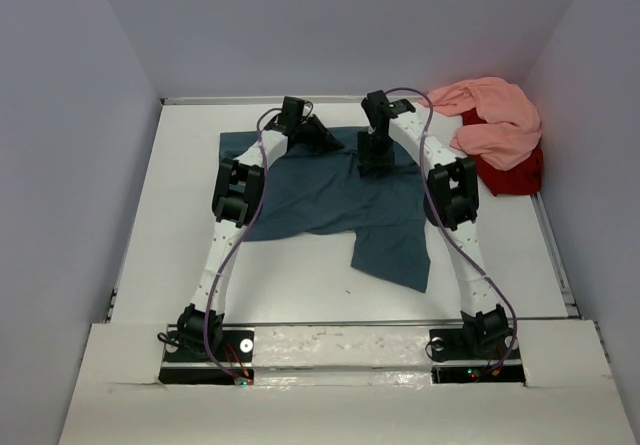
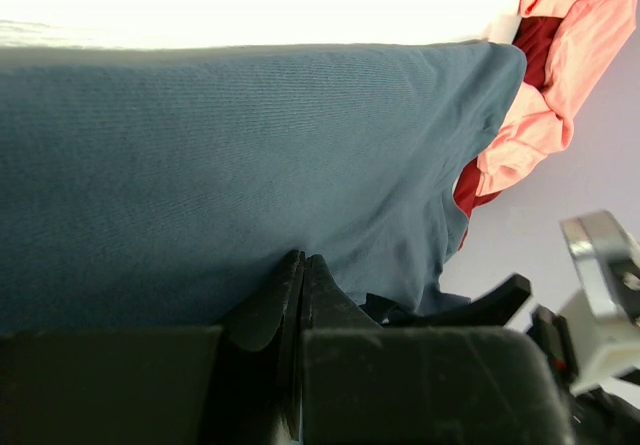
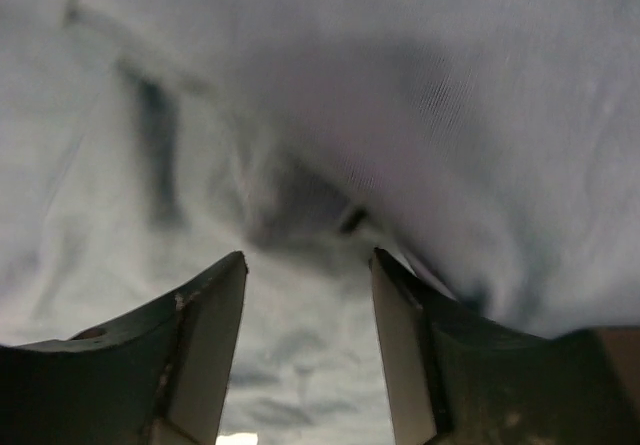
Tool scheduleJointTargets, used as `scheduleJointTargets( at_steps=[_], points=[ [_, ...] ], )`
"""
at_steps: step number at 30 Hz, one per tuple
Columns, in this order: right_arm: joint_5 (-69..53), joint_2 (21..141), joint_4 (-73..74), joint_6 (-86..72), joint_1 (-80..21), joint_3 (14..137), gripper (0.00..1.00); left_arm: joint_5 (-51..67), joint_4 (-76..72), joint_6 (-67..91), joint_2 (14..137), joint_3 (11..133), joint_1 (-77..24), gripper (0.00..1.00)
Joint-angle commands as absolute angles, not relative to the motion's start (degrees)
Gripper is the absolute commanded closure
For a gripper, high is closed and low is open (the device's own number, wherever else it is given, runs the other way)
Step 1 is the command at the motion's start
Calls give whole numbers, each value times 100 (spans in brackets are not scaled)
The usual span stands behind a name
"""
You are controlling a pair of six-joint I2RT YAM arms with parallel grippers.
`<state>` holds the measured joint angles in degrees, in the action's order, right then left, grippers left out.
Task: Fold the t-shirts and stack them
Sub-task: Fold the flattened tshirt in 1/3 of the way
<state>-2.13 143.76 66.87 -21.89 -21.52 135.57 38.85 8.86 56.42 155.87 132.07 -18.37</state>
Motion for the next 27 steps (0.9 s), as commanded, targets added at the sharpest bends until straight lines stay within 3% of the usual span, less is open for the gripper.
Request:
scheduleJointTargets(
  at_steps=[1,13,18,21,27],
  points=[
    [246,14537,6522,-2601,-2224,13966,39,3938,1046,5563,15091,13166,-1784,92],
    [562,14590,6240,-2979,-2171,14062,40,3955,1099,5537,15038,13157,-1767,92],
    [528,14660,6223,-2997,-2118,14141,48,3973,1099,5537,15056,13166,-1767,92],
    [492,14721,6223,-2988,-2118,14203,66,3981,1099,5537,15073,13175,-1767,92],
    [483,14783,6214,-2997,-2118,14212,68,3981,1099,5520,15073,13166,-1740,92]
  ],
)
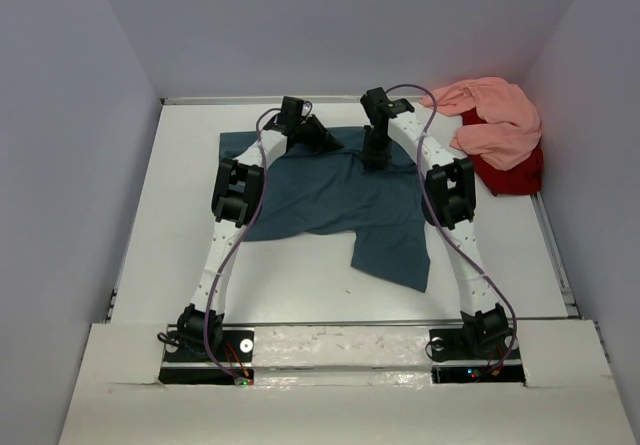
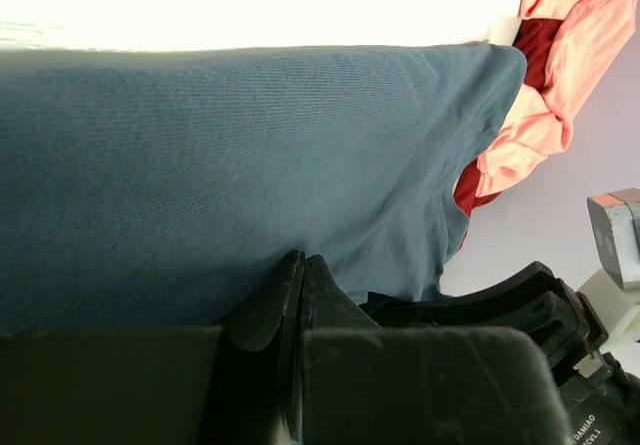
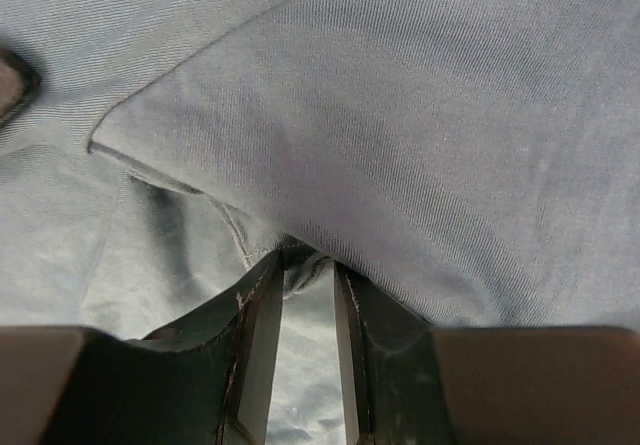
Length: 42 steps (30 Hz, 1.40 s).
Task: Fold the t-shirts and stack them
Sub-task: Fold the flattened tshirt in 1/3 of the way
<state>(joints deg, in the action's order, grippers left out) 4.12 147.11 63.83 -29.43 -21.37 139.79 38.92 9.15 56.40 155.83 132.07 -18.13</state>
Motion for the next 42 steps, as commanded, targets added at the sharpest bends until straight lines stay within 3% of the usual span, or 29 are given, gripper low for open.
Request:
scheduleJointTargets(
  at_steps=[1,2,6,8,11,42],
  points=[
    [466,14801,6205,-2997,-2118,14221,68,3981,1107,5520,15082,13166,-1723,92],
    [466,14801,6205,-2997,-2118,14212,68,3981,1107,5520,15082,13166,-1714,92],
    [396,14801,6214,-3015,-2118,14177,83,3990,1099,5528,15091,13175,-1714,92],
    [369,14748,6223,-3006,-2118,14142,95,3990,1107,5537,15100,13175,-1714,92],
    [387,14617,6249,-2997,-2118,14107,100,3981,1108,5537,15108,13184,-1714,92],
    [-703,13737,6601,-3428,-2118,13219,100,3929,1239,5520,15267,13447,-1705,92]
  ],
)
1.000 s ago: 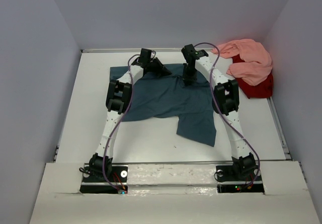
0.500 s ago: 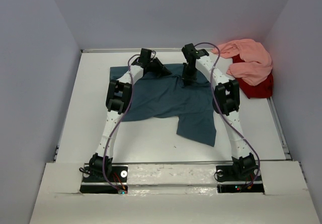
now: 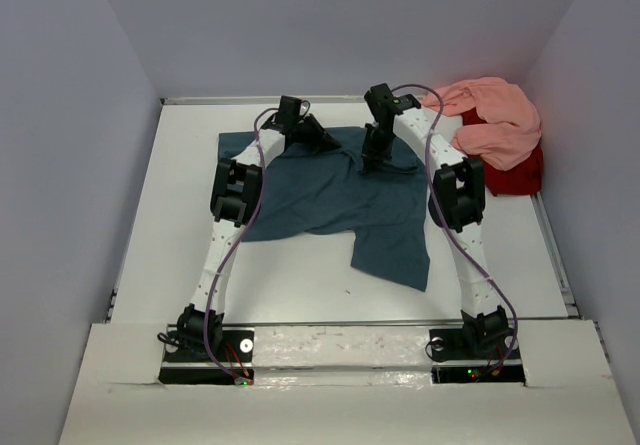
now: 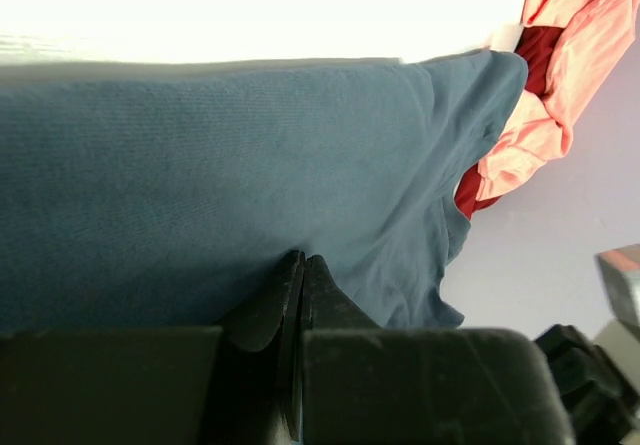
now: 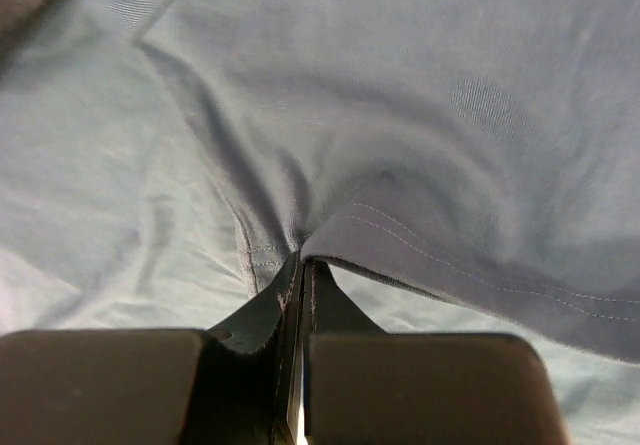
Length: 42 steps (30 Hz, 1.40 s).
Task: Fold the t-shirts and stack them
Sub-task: Fold the flattened tshirt in 1/3 of the way
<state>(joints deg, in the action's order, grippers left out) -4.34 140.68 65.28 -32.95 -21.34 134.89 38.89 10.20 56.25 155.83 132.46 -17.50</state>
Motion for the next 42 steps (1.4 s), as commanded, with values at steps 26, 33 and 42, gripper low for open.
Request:
scheduleJointTargets(
  at_steps=[26,33,42],
  points=[
    [-1678,13430,6355,-3472,-1820,13562,37,3937,1406,5423,15223,13535,-1582,92],
    [-1608,12790,5566,-3182,-1408,12643,79,4078,1397,5326,14863,13298,-1573,92],
    [-2338,12348,4088,-2813,-703,11153,100,4490,1415,5159,14344,13342,-1450,92]
  ],
)
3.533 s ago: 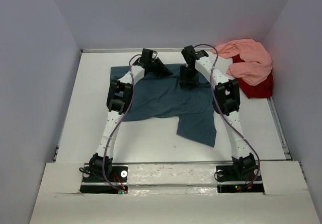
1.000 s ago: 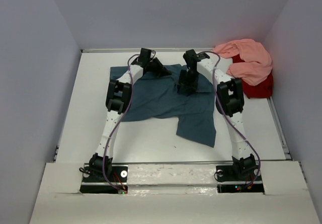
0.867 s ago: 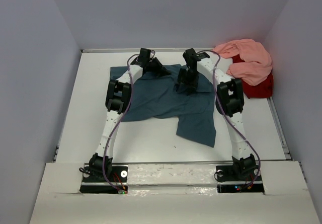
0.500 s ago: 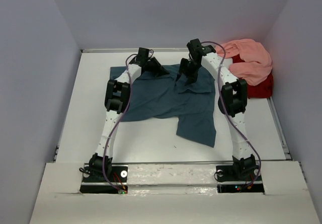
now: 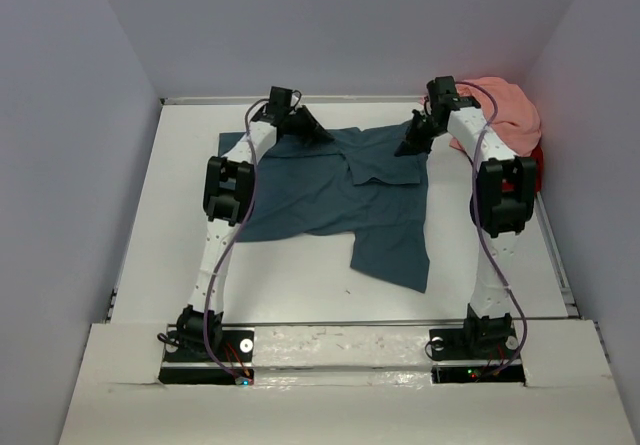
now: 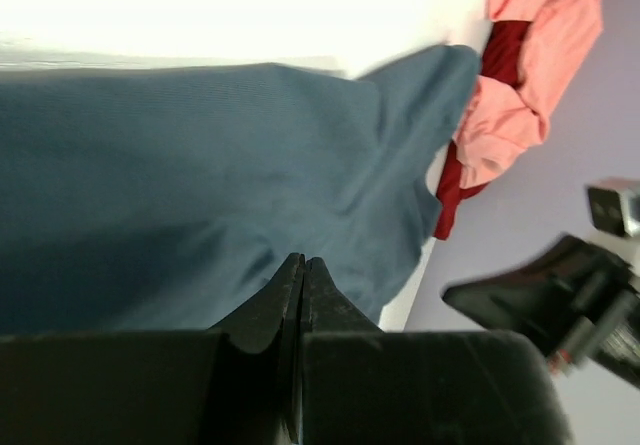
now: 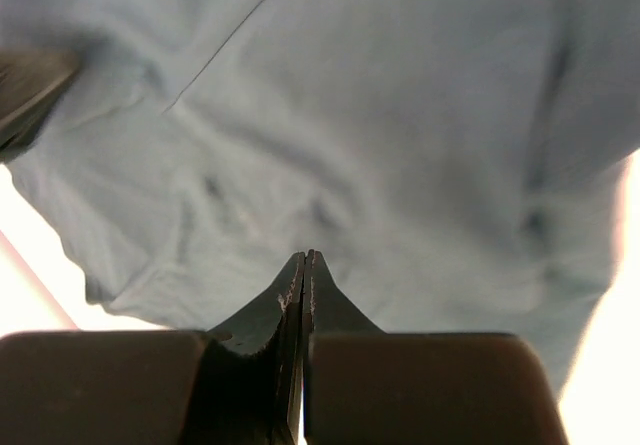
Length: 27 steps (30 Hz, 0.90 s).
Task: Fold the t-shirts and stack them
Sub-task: Fold the flattened tshirt in 1/3 of the way
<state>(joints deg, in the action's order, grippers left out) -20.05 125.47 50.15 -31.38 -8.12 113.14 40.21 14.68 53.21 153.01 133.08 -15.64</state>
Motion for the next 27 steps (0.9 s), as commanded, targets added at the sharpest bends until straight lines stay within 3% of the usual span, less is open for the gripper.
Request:
scheduleJointTargets(
  at_steps=[1,9,19,27],
  points=[
    [-2347,12383,3930,-2708,-634,11197,100,4517,1424,5116,14283,13333,-1433,92],
    [-2970,13350,3499,-2724,-387,12365,100,4632,1345,5071,13729,13201,-1292,92],
    [-3111,13921,2348,-2970,-211,12217,100,4184,2117,4360,13395,12480,-695,92],
    [-3059,14422,2241,-3006,-105,12778,100,3982,1925,4157,13281,12034,-492,92]
  ],
)
